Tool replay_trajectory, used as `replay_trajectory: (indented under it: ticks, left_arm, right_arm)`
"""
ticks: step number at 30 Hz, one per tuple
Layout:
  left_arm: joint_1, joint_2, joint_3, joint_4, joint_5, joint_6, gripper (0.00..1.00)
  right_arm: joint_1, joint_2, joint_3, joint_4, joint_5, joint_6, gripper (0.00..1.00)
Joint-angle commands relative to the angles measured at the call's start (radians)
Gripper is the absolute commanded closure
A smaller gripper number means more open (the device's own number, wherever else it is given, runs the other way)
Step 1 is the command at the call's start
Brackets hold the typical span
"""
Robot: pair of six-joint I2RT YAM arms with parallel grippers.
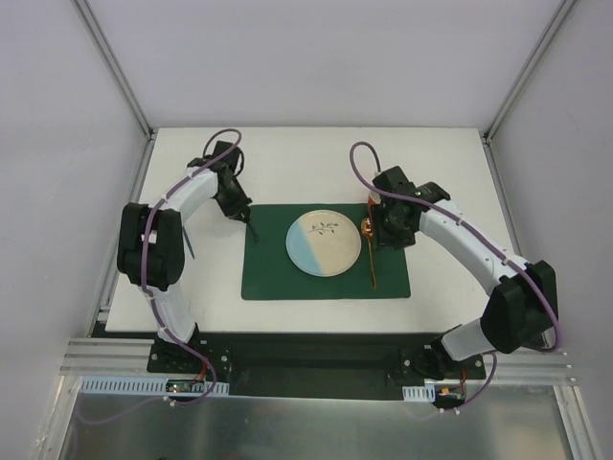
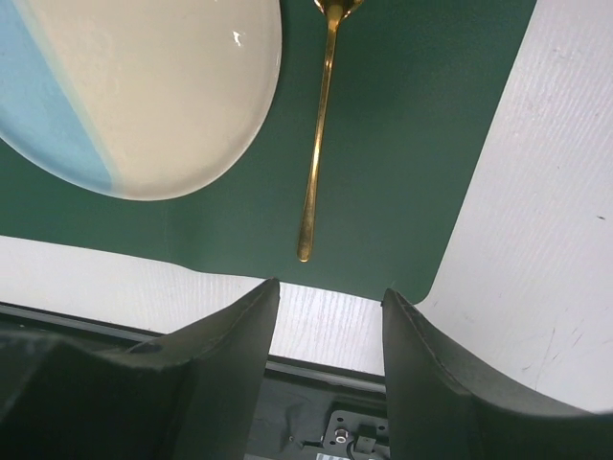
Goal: Set the dinner table for one person
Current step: Place the knife on the napkin.
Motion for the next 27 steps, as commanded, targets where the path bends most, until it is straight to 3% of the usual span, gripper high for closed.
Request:
replay_trajectory:
  ticks: [1,13,27]
  left_arm:
    - [-0.091,-0.048,0.092,-0.073,0.062,0.037,1.0]
    - [-0.339,0.116,0.223,-0.084,0.122,0.034,1.0]
    - [-0.402,0.204,0.183,-0.071,0.118,0.042,1.0]
  right_arm:
    - [-0.005,0.045,0.077,0.003,-0.011,-0.014,0.5]
    - [-0.022,0.037,0.11,-0.017,0.017,-0.035,0.5]
    - [-0.039,0.01,0.085,-0.025,0.024,-0.06,0.5]
